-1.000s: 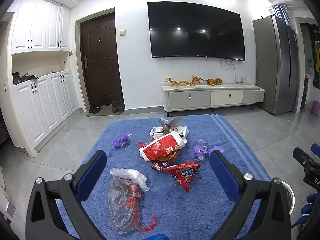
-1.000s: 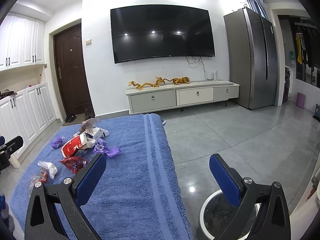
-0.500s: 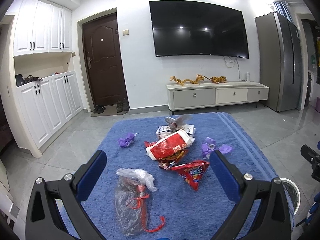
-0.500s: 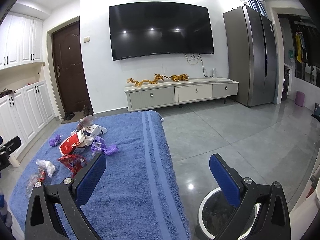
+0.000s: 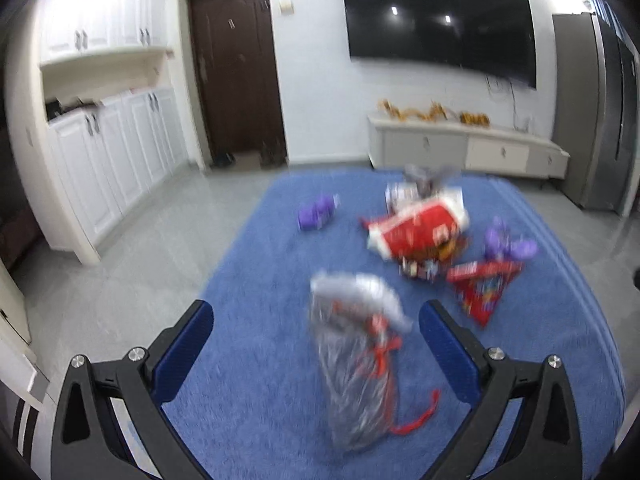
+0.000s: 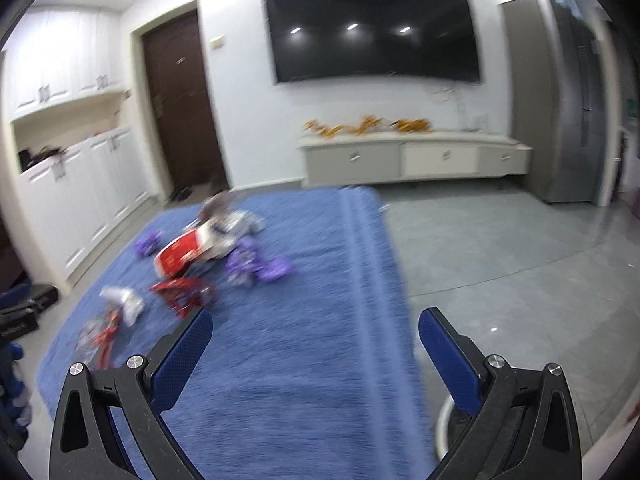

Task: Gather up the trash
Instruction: 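Grasp the clear plastic bag with the left tool while the right tool grasps the red snack bag, then carry both items to the bin and open both tools to drop them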

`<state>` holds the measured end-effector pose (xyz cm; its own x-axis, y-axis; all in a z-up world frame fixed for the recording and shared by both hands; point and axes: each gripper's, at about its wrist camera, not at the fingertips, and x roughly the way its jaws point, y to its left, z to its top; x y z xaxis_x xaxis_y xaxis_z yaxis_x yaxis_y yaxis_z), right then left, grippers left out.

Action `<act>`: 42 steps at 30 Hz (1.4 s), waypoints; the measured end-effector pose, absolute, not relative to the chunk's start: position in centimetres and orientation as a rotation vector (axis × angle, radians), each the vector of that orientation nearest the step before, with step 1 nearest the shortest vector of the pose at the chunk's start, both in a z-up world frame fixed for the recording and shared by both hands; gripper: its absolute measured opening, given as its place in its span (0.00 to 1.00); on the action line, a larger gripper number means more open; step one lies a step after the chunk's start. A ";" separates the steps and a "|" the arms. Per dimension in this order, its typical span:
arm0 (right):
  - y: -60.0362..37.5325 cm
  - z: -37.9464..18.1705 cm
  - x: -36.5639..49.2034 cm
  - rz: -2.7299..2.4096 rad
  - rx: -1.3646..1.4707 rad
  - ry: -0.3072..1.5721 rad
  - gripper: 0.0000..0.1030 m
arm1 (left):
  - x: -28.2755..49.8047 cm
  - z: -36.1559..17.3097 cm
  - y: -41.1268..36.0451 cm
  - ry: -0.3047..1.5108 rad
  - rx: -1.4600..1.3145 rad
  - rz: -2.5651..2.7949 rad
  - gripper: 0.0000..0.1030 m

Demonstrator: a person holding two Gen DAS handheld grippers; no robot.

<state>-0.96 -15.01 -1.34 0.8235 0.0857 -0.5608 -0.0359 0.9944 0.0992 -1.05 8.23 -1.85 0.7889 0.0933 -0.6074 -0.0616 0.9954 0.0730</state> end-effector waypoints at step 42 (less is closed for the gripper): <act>-18.8 -2.3 1.1 0.304 0.257 0.602 0.06 | 0.5 0.8 -4.7 0.718 0.134 -0.470 0.04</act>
